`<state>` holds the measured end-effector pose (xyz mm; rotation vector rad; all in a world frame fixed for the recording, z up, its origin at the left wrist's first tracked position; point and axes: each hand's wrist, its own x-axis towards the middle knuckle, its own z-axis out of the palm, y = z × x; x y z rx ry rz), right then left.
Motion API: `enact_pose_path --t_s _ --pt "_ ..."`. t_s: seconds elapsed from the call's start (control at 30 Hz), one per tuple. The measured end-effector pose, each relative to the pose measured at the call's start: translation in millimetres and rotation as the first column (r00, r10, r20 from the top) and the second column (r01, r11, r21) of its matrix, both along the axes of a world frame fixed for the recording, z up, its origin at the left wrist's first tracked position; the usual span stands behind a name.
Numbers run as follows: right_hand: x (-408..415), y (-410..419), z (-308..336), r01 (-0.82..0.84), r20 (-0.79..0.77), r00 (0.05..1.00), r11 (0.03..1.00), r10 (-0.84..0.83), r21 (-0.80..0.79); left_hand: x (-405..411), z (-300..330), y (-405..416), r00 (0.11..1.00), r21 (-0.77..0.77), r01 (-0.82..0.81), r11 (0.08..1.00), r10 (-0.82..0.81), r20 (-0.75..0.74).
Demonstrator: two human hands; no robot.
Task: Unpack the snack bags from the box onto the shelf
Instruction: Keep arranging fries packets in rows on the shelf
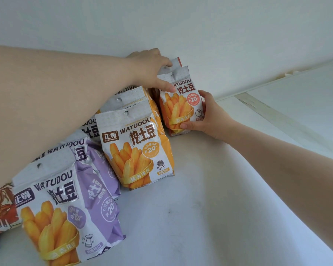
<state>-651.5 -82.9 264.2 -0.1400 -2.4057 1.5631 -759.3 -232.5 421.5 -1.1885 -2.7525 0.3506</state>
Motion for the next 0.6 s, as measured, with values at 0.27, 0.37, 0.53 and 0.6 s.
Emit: enact_pose_path --t_s 0.27,0.37,0.53,0.6 --pt "6 -10 12 0.057 -0.091 0.995 0.995 -0.050 0.079 1 6 -1 1.000 -0.022 0.012 1.000 -0.012 0.007" --pt "0 -11 8 0.087 -0.169 0.982 0.996 -0.080 0.035 -2 8 -3 0.999 0.026 0.026 0.999 -0.027 0.032" --pt "-6 -11 -2 0.060 -0.114 0.992 0.997 -0.055 0.048 -7 -3 -3 0.990 -0.023 0.083 0.996 -0.080 0.119" --pt "-9 -11 -1 0.047 -0.099 0.994 0.996 -0.039 0.079 -8 -8 -1 0.992 -0.030 0.083 0.996 -0.080 0.098"
